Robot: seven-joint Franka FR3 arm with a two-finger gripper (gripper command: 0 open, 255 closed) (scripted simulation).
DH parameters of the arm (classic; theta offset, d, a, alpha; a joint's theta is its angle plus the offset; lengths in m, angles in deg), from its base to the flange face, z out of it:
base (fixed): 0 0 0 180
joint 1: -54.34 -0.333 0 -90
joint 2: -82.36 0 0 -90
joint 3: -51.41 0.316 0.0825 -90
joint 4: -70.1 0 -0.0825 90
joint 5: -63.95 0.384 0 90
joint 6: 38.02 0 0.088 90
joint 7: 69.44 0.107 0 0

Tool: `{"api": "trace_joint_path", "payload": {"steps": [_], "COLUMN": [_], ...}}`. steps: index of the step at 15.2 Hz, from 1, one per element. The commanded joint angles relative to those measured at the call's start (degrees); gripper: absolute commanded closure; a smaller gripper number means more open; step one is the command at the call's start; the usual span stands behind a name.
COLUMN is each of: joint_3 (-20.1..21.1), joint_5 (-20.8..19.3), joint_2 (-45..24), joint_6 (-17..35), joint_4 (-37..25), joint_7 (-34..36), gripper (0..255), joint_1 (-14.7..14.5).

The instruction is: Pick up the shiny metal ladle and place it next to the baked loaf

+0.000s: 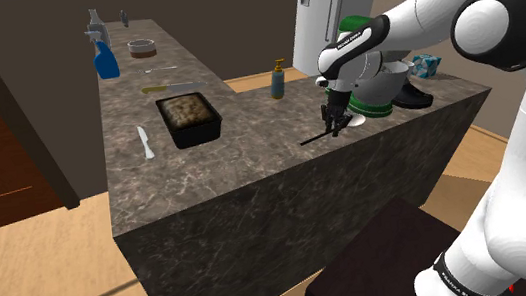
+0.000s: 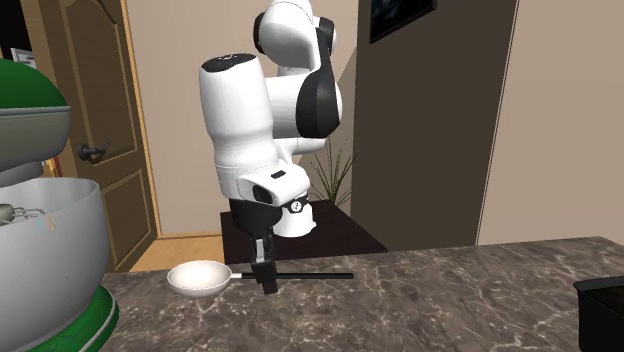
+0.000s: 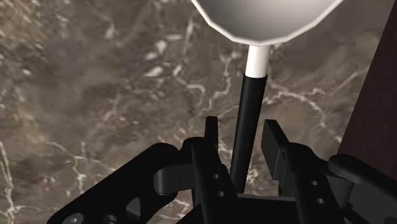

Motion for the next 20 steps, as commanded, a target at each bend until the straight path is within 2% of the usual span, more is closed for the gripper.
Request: {"api": "trace_joint_path", "payload": {"steps": [1, 8, 20], "joint_3": [0.00, 0.00, -0.84], "joint_5": [-0.01, -0.01, -3.61], "joint_2": [-0.05, -0.04, 4.86], "joint_6": [-0.05, -0.04, -7.97], "joint_4": [0.08, 0.09, -3.94], "joint_7": [0.00, 0.00, 2.98], "gripper": [255, 255, 255], "joint_1": [0.01, 0.00, -0.73]}}
